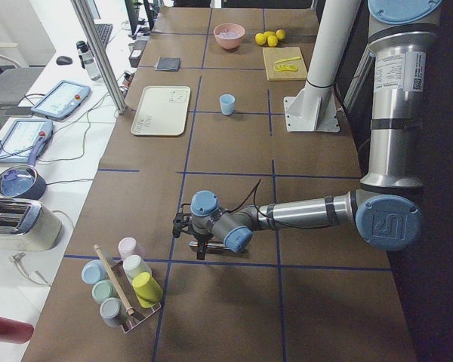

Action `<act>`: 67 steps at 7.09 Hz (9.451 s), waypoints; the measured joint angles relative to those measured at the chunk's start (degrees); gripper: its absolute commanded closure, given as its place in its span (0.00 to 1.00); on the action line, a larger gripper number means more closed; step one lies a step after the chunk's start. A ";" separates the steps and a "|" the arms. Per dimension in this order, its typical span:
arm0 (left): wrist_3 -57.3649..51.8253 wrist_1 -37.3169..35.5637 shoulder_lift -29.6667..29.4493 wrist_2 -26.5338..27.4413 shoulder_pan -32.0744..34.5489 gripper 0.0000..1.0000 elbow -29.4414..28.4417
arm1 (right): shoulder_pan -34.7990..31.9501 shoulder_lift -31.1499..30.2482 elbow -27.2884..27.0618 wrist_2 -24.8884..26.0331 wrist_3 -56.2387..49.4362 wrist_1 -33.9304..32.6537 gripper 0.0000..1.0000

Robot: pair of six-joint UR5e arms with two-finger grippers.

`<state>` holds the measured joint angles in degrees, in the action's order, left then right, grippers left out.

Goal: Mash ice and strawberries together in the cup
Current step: 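Lower the left gripper onto the metal pestle and grasp its handle, then lift the pestle upright with the left gripper, then carry the pestle with the left gripper over the blue cup, then lower the pestle into the blue cup and press down with the left gripper, then lift the pestle out of the cup and swing the left arm back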

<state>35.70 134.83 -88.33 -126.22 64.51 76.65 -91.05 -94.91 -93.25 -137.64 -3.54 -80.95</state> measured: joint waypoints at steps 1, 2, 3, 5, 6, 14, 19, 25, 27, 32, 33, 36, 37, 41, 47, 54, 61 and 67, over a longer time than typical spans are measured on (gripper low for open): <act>-0.01 0.02 -0.03 0.01 0.00 0.00 -0.12 | 0.00 0.04 0.03 0.00 0.02 0.00 0.01; -0.01 0.06 -0.06 0.01 0.00 0.00 -0.29 | 0.00 0.06 0.06 0.00 0.03 0.00 0.01; -0.02 0.08 -0.07 0.01 -0.04 0.00 -0.44 | 0.00 0.06 0.07 0.00 0.03 0.00 0.01; -0.02 0.09 -0.09 0.01 -0.07 0.00 -0.50 | 0.00 0.07 0.09 0.00 0.03 0.00 0.01; -0.02 0.09 -0.09 0.03 -0.09 0.00 -0.48 | 0.00 0.07 0.09 -0.01 0.03 0.00 0.01; -0.24 0.08 0.00 0.10 -0.35 0.55 -0.37 | 0.00 0.25 0.23 -0.07 0.01 0.00 0.01; -0.68 0.75 0.44 0.17 -0.28 1.00 0.21 | 0.00 0.36 0.04 -0.16 0.02 0.00 0.01; -0.35 0.66 0.62 5.63 7.00 1.00 21.42 | -0.18 -0.33 -2.75 -0.59 0.05 -0.59 0.01; 5.18 0.95 -0.24 13.34 6.90 1.00 29.49 | -0.24 -1.29 -4.75 -0.45 0.05 -0.73 0.01; 11.49 14.53 -6.90 50.56 -13.71 1.00 36.56 | -0.15 -1.00 -5.58 -0.85 0.11 -2.58 0.01; 10.57 15.47 -10.64 57.53 -19.32 1.00 36.59 | -0.12 -0.79 -5.64 -0.87 0.11 -3.17 0.01; 0.57 23.55 -17.10 70.05 -32.01 1.00 36.23 | 0.01 -0.37 -5.61 -0.87 0.12 -3.50 0.01; -2.89 26.39 -18.61 71.69 -35.40 1.00 35.48 | 0.04 -0.29 -5.59 -0.88 0.12 -3.51 0.01; -8.51 42.09 -26.13 74.45 -43.63 1.00 22.66 | 0.35 -0.16 -5.59 -0.87 0.12 -3.52 0.01; -10.05 52.07 -35.66 71.03 -46.54 1.00 7.26 | 0.87 -0.05 -5.56 -0.87 0.18 -3.52 0.01; -9.86 59.92 -37.78 73.24 -49.23 1.00 -1.64 | 1.14 -0.03 -5.33 -0.87 0.14 -3.51 0.01; -9.79 59.75 -38.48 74.10 -49.55 1.00 -3.90 | 1.14 -0.04 -4.93 -0.73 0.12 -3.51 0.01; -10.31 53.37 -35.69 73.44 -47.33 1.00 8.90 | 1.17 0.00 -4.60 -0.76 0.03 -3.44 0.01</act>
<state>25.39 188.19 -124.02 -52.78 17.19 85.55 -89.88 -94.90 -97.86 -138.40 -3.52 -84.39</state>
